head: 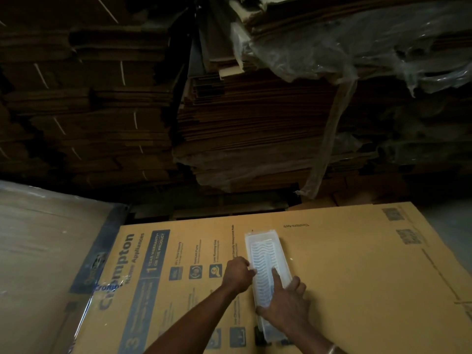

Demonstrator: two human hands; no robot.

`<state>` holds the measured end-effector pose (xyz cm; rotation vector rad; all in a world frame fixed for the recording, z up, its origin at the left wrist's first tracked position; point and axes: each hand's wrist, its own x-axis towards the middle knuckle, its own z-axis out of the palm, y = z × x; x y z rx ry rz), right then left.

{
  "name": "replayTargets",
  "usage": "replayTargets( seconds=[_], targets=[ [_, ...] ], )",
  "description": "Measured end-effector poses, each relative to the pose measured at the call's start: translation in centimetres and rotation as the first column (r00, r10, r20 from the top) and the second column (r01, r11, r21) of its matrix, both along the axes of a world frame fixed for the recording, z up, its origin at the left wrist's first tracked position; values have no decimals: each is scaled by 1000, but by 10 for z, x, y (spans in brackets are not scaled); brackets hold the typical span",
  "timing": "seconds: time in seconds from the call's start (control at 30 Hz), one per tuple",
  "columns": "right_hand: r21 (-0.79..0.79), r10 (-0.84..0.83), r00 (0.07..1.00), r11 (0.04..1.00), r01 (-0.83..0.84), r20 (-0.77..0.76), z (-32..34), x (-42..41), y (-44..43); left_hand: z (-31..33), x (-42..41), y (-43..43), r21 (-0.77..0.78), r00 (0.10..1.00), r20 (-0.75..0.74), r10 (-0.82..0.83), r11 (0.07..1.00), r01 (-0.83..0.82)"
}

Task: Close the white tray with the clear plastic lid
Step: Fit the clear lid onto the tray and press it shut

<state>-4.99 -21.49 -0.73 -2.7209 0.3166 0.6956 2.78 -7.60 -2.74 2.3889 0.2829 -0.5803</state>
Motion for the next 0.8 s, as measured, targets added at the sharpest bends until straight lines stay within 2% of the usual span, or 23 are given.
replayTargets(
  seconds=[0.33,0.53,0.63,0.7,0.8],
  targets=[
    [1,28,999,1000,-28,-27,-9,-3,3,-1,-2,1,49,998,-58,-9,999,12],
    [197,-32,999,980,26,27,-11,-9,-22,1,-2,0,31,994,-110,-21,999,25],
    [334,-182,983,925,179,-24,-19,-10,-43,-2,-1,1,35,990,-134,-40,998,45],
    [405,-211,967,879,252,-145,-28,-11,-60,-1,-1,1,27,986,-159,-48,998,53],
    [574,-235,931,737,358,-279,-79,-13,-90,-8,1,0,-22,979,-205,10,1000,-14]
  ],
)
